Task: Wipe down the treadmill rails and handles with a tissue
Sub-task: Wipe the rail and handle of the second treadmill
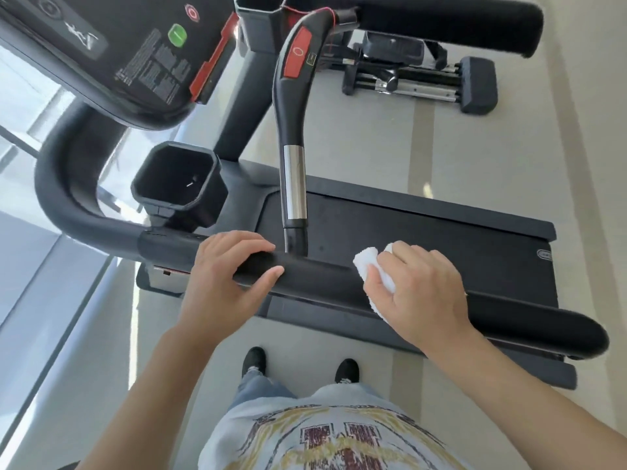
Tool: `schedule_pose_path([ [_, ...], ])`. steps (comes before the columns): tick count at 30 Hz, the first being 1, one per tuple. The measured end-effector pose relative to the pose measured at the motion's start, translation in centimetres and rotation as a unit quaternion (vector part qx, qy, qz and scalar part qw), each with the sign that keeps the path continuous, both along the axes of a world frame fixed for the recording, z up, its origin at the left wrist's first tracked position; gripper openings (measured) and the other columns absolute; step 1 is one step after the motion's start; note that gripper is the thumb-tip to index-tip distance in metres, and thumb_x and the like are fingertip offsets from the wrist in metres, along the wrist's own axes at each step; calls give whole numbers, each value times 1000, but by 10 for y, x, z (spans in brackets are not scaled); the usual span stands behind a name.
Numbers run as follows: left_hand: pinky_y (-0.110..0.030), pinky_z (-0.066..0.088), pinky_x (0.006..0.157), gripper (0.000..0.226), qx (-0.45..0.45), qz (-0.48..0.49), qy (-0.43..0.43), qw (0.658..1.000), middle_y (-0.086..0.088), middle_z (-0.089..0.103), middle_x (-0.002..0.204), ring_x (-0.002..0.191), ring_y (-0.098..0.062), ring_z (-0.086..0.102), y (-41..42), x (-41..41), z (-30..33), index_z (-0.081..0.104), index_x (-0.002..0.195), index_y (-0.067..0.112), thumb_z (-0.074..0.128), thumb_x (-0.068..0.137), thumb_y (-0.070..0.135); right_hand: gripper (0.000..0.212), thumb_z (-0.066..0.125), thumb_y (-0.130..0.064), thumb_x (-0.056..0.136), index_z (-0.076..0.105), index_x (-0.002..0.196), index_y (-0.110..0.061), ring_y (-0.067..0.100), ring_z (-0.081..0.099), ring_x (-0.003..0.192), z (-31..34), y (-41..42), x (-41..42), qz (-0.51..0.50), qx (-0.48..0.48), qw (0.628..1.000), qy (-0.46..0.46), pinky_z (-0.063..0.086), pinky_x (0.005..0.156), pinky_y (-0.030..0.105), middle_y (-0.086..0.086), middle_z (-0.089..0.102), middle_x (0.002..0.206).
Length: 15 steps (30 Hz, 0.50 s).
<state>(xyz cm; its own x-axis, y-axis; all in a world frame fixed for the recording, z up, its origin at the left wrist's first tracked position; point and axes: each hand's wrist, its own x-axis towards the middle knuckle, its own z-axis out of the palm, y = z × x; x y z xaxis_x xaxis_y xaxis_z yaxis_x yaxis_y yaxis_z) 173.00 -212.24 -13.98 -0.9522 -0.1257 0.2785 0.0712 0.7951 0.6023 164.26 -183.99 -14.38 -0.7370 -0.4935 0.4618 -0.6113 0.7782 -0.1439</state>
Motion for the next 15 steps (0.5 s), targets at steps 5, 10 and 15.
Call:
schedule_pose_path([
  [5,-35,50,102,25,-19,-21,42,999,2,68,118,112,-22,62,-45,18,9,75,115,9,76,93,21,26,55,-24,97,45,73,-18,22,30,58,-2,-88,11,26,6,1000,12,28,50,37,0,38,69],
  [10,-44,52,102,34,-37,31,45,998,-2,68,123,115,-27,63,-120,39,9,74,120,9,77,90,24,25,57,-27,96,51,74,-16,19,28,66,1,-173,19,36,7,999,20,25,57,33,0,40,71],
  [15,-41,49,107,50,-46,46,0,998,-1,64,129,122,-26,59,-182,51,3,69,131,12,79,87,32,23,58,-24,95,52,74,-16,19,26,67,-1,-246,25,54,-2,998,45,28,54,33,-1,34,72],
])
